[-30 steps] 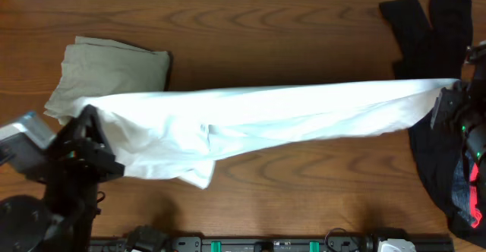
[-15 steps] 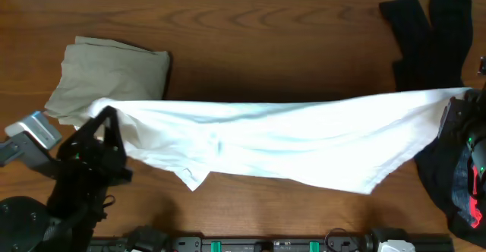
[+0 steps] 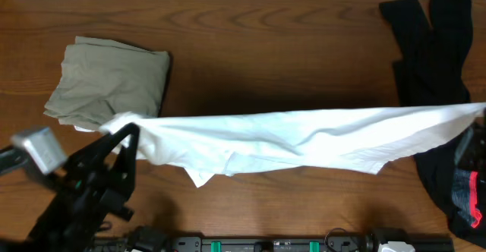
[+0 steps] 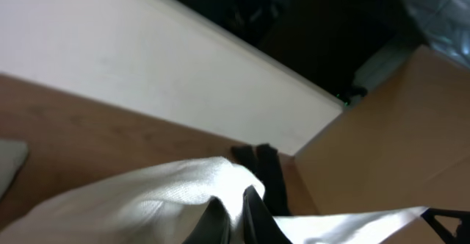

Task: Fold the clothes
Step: 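Raise the held T-shirt with both grippers and swing it forward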

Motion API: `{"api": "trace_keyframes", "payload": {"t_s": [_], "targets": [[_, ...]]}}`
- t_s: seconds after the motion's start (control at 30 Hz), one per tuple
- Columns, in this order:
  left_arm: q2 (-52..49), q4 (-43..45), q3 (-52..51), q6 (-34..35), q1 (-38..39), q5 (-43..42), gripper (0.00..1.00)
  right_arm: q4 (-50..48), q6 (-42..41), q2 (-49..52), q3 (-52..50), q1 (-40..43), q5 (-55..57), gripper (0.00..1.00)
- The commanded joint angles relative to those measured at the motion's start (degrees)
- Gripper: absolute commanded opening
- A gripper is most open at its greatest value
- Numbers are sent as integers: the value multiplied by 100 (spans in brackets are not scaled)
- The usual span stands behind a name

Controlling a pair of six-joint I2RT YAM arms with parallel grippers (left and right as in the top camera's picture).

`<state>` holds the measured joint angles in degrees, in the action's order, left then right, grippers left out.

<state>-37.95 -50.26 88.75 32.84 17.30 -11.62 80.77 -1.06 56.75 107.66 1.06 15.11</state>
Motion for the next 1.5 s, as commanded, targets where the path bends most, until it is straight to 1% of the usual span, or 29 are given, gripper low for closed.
{"api": "trace_keyframes", "payload": {"t_s": [0.0,0.13,0.23,0.4,0.53,0.7,0.77,0.83,0.9,0.97,1.07,1.17,1.23,1.33,1.43,1.47], "targets": [[26,-50,385,-240,-31,212,6,55,-107,13,323,48,201,1],[24,-61,501,-236,-31,400,6,140,-111,13,575,48,251,1],[-46,-136,485,-234,-31,739,6,142,-168,48,590,48,249,2],[-557,-247,485,-236,-31,844,6,173,-166,503,586,48,243,1],[-1373,-260,485,-238,-31,822,6,203,-166,1228,586,48,79,1],[-2778,-17,485,-295,-31,817,6,24,-42,2544,586,48,-94,1],[-3429,337,485,-476,-31,817,6,-297,249,3163,586,57,-175,1],[-4015,892,487,-691,-42,752,6,-741,302,3707,586,109,-181,1],[-4551,1593,509,-885,-151,387,6,-1268,94,4197,636,258,-402,1],[-4940,1976,708,-831,-380,-216,6,-1471,-22,4444,855,435,-728,1],[-5318,2059,1362,-525,-846,-1008,6,-1593,-166,4513,1445,695,-789,1],[-5403,2028,1952,-466,-1303,-1659,6,-1449,-131,4492,2310,920,-866,1],[-5337,1856,2229,-470,-1539,-2039,6,-1193,-57,4492,2769,1012,-960,1],[-5152,1340,2326,-472,-1685,-2413,6,-610,-59,4492,3106,1056,-960,2],[-5049,341,2323,-625,-1663,-2529,6,142,-59,4505,3093,1054,-957,2],[-5045,-144,2323,-715,-1631,-2527,6,439,-59,4516,3064,1054,-960,1]]}}
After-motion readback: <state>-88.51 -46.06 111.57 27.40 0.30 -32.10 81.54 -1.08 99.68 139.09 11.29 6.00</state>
